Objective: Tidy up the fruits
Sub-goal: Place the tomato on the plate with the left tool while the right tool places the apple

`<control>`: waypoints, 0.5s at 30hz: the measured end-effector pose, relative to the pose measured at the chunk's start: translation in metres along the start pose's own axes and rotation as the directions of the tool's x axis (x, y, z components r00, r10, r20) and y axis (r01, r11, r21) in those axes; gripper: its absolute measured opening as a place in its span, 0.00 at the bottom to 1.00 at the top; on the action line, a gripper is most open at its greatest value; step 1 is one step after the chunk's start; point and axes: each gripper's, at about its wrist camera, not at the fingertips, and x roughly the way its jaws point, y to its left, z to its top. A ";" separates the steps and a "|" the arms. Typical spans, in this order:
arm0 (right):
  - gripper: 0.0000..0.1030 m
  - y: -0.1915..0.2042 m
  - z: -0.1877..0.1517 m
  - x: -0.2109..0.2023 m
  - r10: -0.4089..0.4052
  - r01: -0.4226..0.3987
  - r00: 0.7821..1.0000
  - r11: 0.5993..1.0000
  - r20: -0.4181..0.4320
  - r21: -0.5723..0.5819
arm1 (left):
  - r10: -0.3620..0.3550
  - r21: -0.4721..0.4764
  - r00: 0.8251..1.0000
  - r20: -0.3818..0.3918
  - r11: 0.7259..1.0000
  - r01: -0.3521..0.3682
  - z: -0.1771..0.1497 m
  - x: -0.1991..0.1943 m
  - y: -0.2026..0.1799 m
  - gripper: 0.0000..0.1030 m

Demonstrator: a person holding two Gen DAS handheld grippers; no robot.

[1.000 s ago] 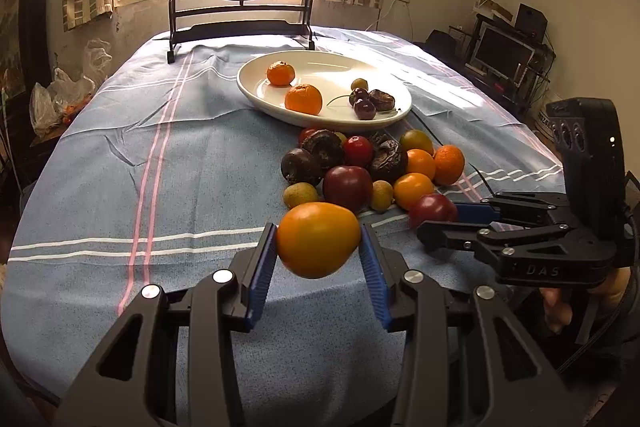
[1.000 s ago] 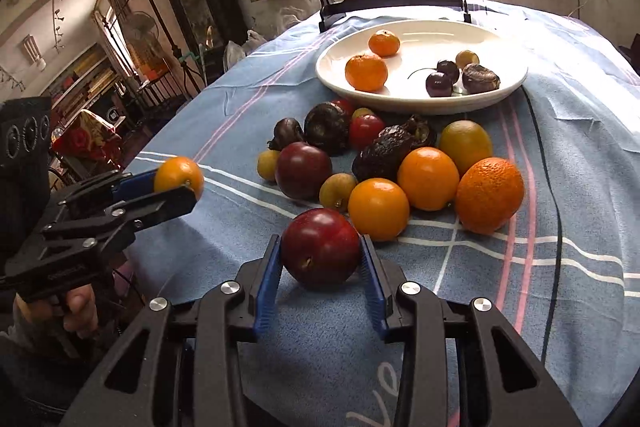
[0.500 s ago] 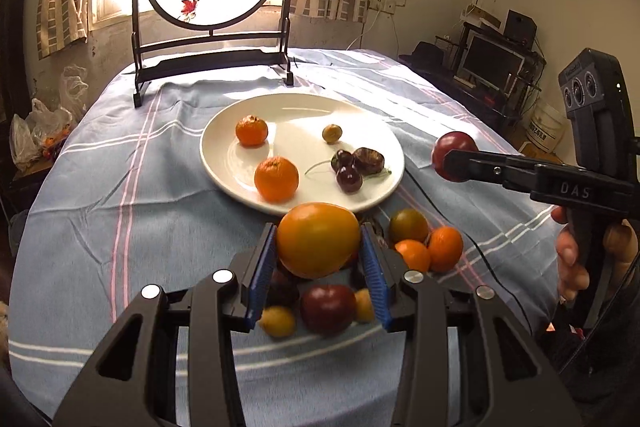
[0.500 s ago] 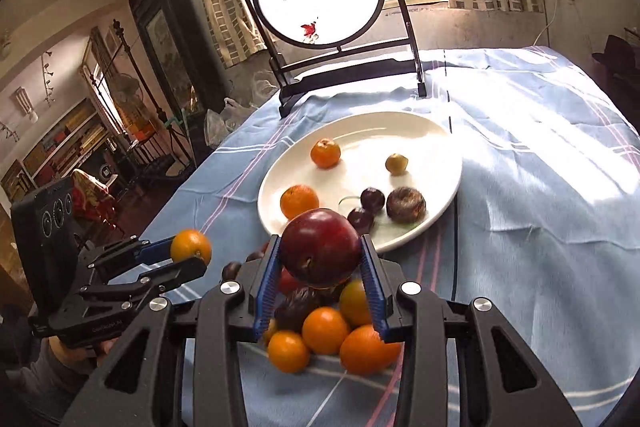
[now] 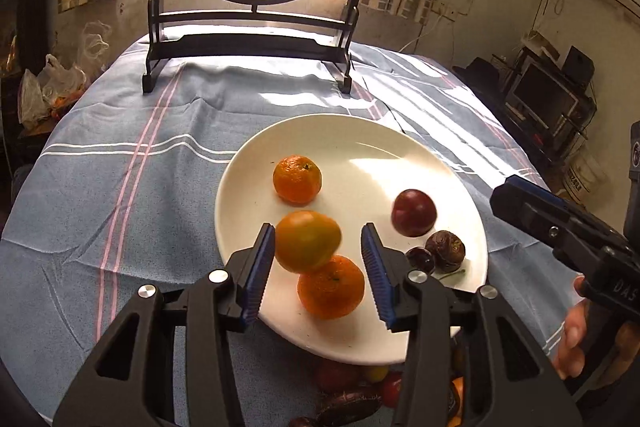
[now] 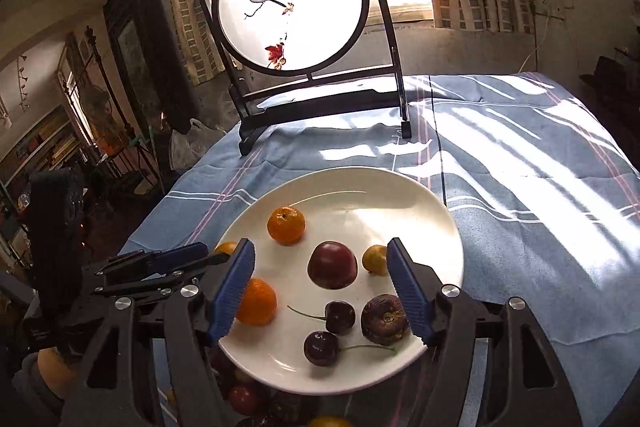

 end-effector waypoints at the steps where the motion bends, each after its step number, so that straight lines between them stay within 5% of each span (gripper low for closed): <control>1: 0.67 0.002 -0.003 -0.008 -0.003 0.003 1.000 1.000 0.005 -0.012 | 0.006 0.003 1.000 0.023 1.000 -0.006 -0.003 -0.010 0.000 0.55; 6: 0.67 0.002 -0.036 -0.051 -0.005 0.006 1.000 1.000 0.008 -0.030 | -0.022 0.074 0.998 0.059 0.997 0.018 -0.037 -0.061 -0.004 0.60; 15: 0.67 -0.019 -0.111 -0.092 0.019 -0.017 0.999 0.998 -0.043 0.062 | 0.055 0.263 0.997 -0.047 0.964 -0.040 -0.133 -0.088 -0.008 0.57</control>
